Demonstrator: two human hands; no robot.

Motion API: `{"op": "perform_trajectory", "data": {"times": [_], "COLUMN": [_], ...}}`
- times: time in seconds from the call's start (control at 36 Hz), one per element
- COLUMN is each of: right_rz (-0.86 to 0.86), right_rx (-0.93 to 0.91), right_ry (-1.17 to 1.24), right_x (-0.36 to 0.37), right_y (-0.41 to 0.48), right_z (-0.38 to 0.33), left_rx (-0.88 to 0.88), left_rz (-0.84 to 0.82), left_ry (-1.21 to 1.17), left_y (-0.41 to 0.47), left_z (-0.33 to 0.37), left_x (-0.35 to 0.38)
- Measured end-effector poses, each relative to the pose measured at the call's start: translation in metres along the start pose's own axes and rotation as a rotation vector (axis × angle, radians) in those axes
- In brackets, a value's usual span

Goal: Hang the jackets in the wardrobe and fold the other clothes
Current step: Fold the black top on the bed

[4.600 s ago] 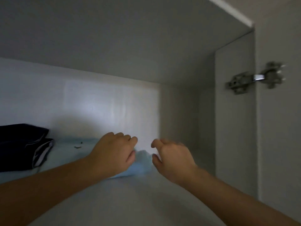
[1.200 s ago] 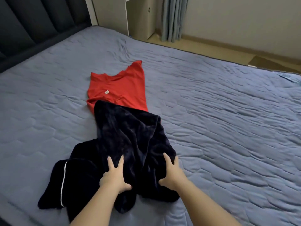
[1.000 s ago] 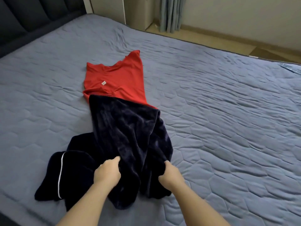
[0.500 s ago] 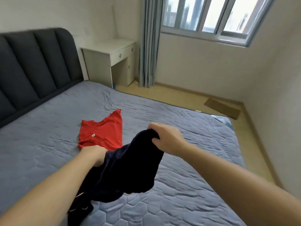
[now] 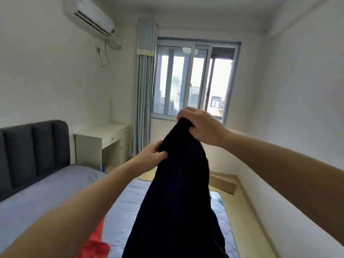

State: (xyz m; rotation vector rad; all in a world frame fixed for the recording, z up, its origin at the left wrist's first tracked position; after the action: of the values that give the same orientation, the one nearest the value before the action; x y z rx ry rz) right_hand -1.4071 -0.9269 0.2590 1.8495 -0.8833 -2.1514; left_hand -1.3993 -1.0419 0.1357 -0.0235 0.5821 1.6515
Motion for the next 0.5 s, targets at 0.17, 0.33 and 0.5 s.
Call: {"op": "perform_trajectory", "data": {"times": [0.17, 0.33, 0.5], "right_rz": [-0.013, -0.029, -0.186], "right_rx": [0.066, 0.042, -0.151], "right_ry": [-0.392, -0.563, -0.819], "right_x": [-0.076, -0.113, -0.108], "right_y": [-0.057, -0.089, -0.107], "right_z": [0.055, 0.08, 0.084], "left_rx": [0.155, 0.211, -0.114], "left_rz": [0.131, 0.26, 0.391], "left_ry": [0.286, 0.509, 0.176], "left_y": [0.015, 0.041, 0.071], "left_z": [0.069, 0.109, 0.088], "left_x": [0.017, 0.027, 0.033]}}
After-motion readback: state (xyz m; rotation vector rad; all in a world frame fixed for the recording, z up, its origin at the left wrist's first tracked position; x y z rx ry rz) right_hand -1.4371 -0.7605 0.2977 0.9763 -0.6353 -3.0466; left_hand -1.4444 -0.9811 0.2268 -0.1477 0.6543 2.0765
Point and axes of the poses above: each hand's wrist, its own y-axis towards the middle knuckle, its own x-axis out of the palm, z = x × y, the point moved 9 cm from there along y, towards the middle knuckle, and after that the axes turned 1 degree about y, right-handed, at the moved point
